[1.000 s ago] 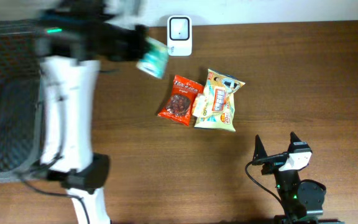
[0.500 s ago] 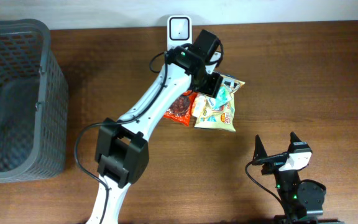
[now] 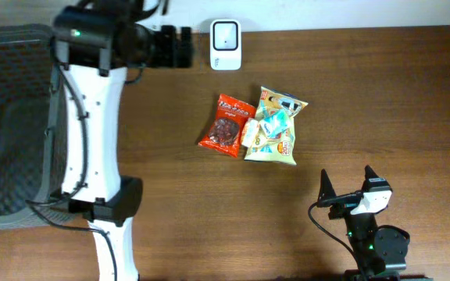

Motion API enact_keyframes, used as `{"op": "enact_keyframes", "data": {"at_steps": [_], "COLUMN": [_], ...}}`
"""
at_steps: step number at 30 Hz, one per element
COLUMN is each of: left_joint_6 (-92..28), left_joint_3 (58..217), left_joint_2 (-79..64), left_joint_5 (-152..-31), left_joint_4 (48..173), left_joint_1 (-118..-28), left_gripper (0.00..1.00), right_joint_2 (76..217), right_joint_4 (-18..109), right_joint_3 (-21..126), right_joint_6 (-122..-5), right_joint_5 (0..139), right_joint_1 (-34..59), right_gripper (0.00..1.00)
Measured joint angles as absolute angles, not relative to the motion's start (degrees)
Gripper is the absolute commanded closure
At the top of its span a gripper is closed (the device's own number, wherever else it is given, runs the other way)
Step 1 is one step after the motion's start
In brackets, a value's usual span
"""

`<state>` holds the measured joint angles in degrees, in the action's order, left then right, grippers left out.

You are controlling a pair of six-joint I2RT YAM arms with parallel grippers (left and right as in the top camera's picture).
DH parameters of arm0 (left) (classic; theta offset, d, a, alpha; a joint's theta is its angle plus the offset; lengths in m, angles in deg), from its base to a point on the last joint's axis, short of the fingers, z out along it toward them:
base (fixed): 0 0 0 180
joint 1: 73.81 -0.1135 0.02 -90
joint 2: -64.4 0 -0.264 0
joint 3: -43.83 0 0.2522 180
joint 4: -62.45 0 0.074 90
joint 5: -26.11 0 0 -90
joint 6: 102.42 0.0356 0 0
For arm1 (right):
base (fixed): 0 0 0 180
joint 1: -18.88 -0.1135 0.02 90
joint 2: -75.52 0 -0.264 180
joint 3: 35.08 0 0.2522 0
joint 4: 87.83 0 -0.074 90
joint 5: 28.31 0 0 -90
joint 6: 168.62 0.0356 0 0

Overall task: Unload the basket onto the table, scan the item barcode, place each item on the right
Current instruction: 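Lift the Kleenex pack out and drop it onto the pile, then move the right gripper to the pile and grasp the Kleenex pack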

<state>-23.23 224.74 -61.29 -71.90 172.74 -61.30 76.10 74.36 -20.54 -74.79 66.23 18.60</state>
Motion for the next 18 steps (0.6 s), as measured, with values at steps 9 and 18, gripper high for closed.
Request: {"op": "enact_keyframes", "data": {"at_steps": [9,18], "left_joint_6": [-22.90,-20.08], "left_joint_3": [224.39,185.11], "left_joint_2": [-58.27,-37.79], "left_joint_5": [-79.26,-80.20], "left_joint_4": [172.85,170.86], "left_joint_1": [-75.77,-74.44], "left_gripper": [0.01,0.01], "right_joint_2": [76.10,76.10], "right_joint_4": [74.36,74.33], "right_joint_3": [-20.54,-20.54], "right_joint_6": [-74.81,-74.81], "right_joint_5": [66.23,66.23], "right_joint_1": [18.60,18.60], "right_gripper": [0.02,0.01]}}
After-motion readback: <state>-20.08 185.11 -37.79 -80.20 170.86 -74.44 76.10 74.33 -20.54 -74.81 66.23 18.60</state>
